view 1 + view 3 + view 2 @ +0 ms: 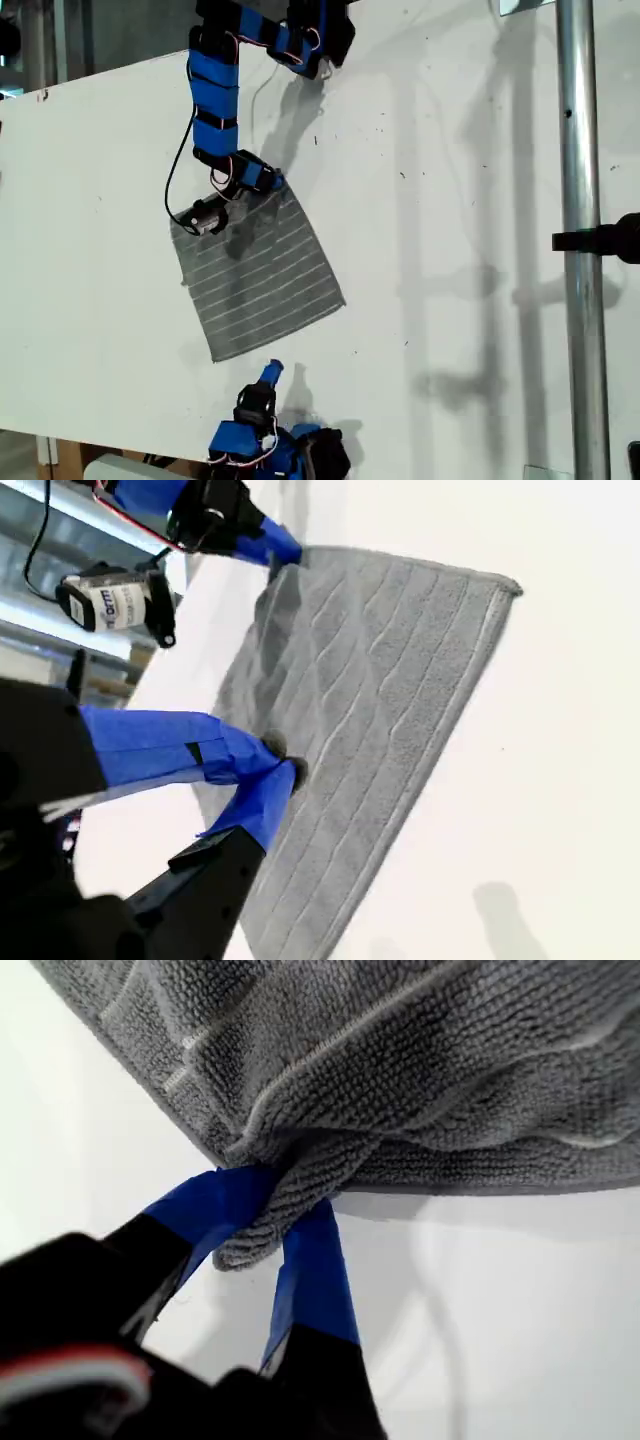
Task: Grasp corners of a towel and fold twice.
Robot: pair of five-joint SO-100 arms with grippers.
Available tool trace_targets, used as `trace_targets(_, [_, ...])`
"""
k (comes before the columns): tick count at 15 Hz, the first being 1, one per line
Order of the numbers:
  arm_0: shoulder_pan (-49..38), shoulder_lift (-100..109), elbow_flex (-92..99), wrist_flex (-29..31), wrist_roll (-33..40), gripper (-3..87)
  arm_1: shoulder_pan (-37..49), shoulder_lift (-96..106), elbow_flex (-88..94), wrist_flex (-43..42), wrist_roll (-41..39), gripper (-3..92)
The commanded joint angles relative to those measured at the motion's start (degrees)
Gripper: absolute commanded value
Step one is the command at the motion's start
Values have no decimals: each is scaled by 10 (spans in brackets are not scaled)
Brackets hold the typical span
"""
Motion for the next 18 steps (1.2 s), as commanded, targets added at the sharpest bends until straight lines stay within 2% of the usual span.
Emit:
trace_targets(1, [-13,-198,-207,25,60,-29,-5,1,-8,-11,-8,-2])
trace_targets(4, [1,-422,-441,112,151,-29,-4,4,-4,-13,-8,-2])
trace_targets(6, [10,-455,-483,98,187,-26,-4,6,-1,-14,-8,-2])
trace_targets(7, [17,-449,-488,93,220,159,-4,7,0,-15,-8,-2])
trace_targets(8, [19,-454,-511,111,239,269,-3,8,1,-16,-8,-2])
trace_targets(9, [16,-465,-533,131,258,289,-3,8,1,-16,-9,-2])
trace_targets(12, [22,-508,-522,114,273,283,-2,8,2,-16,-10,-2])
trace_targets(14, [37,-585,-520,98,258,274,-2,8,2,-16,-10,-2])
trace_targets(18, [51,-714,-502,28,205,252,-3,13,8,-18,-10,-2])
